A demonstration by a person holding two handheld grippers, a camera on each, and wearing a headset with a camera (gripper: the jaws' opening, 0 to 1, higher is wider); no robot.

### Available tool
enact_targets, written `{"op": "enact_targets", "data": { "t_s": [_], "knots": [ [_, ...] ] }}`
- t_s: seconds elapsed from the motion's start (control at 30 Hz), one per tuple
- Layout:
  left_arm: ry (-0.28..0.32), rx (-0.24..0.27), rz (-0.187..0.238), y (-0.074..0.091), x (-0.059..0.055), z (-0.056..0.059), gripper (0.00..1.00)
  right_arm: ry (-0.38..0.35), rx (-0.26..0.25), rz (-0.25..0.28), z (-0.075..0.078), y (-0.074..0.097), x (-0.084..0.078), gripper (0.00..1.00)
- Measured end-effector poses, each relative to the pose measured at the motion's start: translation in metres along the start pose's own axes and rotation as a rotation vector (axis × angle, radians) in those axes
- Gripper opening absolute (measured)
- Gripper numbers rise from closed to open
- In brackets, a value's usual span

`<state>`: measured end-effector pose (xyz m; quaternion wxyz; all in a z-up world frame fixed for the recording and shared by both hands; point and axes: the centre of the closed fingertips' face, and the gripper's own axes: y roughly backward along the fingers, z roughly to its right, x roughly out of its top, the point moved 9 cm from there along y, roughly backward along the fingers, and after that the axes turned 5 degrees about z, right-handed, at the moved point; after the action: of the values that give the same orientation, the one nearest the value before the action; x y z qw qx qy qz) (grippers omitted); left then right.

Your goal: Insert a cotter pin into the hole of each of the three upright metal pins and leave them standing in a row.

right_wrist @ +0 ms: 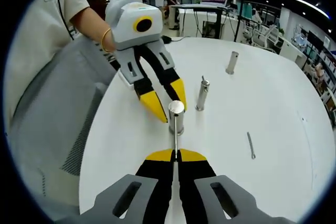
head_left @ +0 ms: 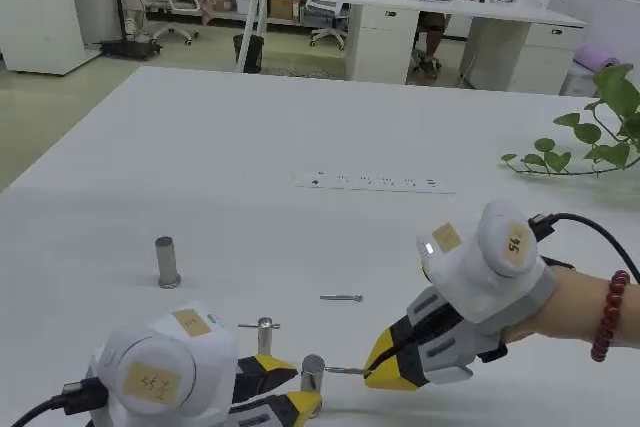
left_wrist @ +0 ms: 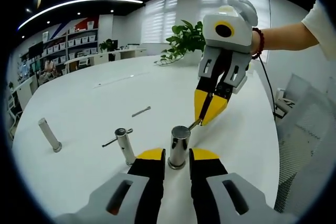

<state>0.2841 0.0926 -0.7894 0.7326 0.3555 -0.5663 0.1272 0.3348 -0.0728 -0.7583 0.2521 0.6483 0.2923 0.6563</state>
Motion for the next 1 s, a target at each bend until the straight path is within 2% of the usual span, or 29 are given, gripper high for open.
{"op": "enact_targets", "data": {
  "t_s": [0.33, 0.53, 1.0],
  "knots": [
    [0.015, 0.002, -0.006, -0.004, -0.003, 0.001, 0.12, 0.019, 0.006, -0.008, 0.002, -0.002, 0.003, 0.03],
    [0.05, -0.001, 0.001, -0.005, -0.005, 0.0, 0.12, 0.033, 0.001, -0.013, 0.003, -0.002, 0.004, 0.03],
    [0.048, -0.005, -0.002, -0.005, -0.004, 0.0, 0.12, 0.063, 0.01, -0.005, 0.002, -0.003, 0.013, 0.03]
  ]
}}
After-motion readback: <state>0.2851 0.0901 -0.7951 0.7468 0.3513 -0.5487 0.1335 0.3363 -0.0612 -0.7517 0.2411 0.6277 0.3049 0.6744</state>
